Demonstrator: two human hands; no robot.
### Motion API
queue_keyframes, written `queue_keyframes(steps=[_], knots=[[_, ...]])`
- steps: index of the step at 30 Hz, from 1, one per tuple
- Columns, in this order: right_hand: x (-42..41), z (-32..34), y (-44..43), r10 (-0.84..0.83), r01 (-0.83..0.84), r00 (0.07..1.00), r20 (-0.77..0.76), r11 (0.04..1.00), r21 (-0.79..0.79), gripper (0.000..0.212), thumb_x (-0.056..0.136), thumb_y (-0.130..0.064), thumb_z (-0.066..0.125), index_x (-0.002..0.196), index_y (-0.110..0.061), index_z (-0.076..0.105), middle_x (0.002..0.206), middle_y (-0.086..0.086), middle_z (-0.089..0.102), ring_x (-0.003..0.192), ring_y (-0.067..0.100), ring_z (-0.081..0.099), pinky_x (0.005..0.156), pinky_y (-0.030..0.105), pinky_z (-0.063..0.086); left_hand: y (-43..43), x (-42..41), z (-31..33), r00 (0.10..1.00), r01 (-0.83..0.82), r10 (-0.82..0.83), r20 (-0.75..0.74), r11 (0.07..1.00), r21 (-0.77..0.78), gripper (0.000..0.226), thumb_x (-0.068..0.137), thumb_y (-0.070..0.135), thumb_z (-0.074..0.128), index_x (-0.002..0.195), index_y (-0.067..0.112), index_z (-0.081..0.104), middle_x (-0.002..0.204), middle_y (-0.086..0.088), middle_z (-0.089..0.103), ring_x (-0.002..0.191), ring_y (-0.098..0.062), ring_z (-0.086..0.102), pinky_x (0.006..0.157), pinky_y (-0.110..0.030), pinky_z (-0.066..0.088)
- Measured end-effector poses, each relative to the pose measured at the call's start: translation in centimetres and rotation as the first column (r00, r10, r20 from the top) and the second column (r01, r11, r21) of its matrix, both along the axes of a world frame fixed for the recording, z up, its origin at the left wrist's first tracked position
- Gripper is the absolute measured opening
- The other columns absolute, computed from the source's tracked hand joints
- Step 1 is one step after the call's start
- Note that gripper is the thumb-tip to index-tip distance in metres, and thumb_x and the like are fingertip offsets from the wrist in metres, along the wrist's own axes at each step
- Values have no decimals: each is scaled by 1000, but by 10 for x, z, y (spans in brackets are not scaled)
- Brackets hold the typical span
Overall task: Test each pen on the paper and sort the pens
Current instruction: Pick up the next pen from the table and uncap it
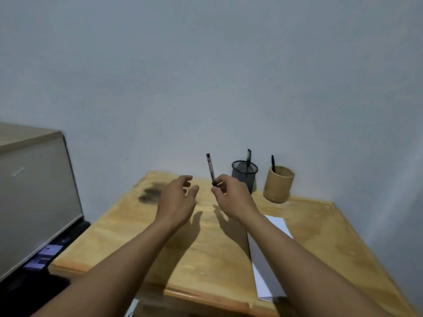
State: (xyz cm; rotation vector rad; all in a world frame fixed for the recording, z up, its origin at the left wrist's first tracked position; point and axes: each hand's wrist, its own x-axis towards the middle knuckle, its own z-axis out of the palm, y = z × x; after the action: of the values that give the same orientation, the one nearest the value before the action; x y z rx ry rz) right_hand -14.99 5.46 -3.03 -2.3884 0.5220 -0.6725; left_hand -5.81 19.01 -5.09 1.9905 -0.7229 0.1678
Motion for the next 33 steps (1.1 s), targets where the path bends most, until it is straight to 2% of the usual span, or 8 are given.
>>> queue_keyframes(steps=[3,7,11,15,18,24,29,33], knots=[[-24,12,-13,-69,54,993,95,987,153,8,95,-23,63,98,-17,67,69,-8,69,67,6,64,62,28,49,-27,-21,0,980,189,-184,-73,979,71,29,99,32,54,119,17,68,110,3,69,99,-17,65,89,-32,50],[-49,20,-27,-109,-6,965,240,902,432,2,87,-11,66,86,-12,67,77,10,75,79,31,74,83,54,60,-54,-48,7,857,366,-375,-354,926,-94,30,103,30,49,109,11,71,102,-10,72,93,-27,68,75,-33,48],[-75,25,-36,-163,-94,931,327,759,644,11,92,3,61,93,-6,67,80,10,70,74,19,70,83,43,61,-65,-65,18,766,382,-465,-444,885,-267,18,100,21,56,96,14,72,89,-2,71,85,-17,66,76,-35,49],[-92,18,-44,-195,-121,914,356,707,697,7,92,-2,67,97,-4,71,79,4,71,65,6,70,71,30,61,-69,-73,29,735,369,-497,-462,864,-342,11,96,12,62,91,13,71,84,-3,70,85,-16,65,83,-37,53],[-97,11,-45,-223,-192,887,405,620,761,4,92,-6,70,93,-3,73,75,4,71,65,9,69,69,26,59,-68,-77,35,697,372,-531,-482,842,-391,10,95,12,63,94,13,73,88,-4,74,88,-16,68,88,-40,56],[-99,7,-42,-263,-299,844,467,493,817,6,92,-6,70,90,-1,73,74,10,72,65,12,70,69,23,62,-69,-74,40,625,375,-567,-537,821,-430,12,94,8,63,101,9,74,103,-14,76,96,-20,72,79,-35,59],[-97,6,-45,-262,-285,837,481,541,791,11,90,-7,74,92,4,74,73,12,71,64,14,68,68,22,62,-70,-71,39,621,404,-577,-530,816,-414,13,93,19,69,95,8,75,97,-13,76,92,-17,70,76,-31,59],[-95,4,-45,-229,-249,857,461,599,761,11,88,-5,75,90,6,74,74,16,72,63,17,69,67,24,62,-70,-66,34,610,370,-557,-563,829,-419,13,95,8,62,87,3,72,82,-9,71,77,-16,67,78,-32,60]])
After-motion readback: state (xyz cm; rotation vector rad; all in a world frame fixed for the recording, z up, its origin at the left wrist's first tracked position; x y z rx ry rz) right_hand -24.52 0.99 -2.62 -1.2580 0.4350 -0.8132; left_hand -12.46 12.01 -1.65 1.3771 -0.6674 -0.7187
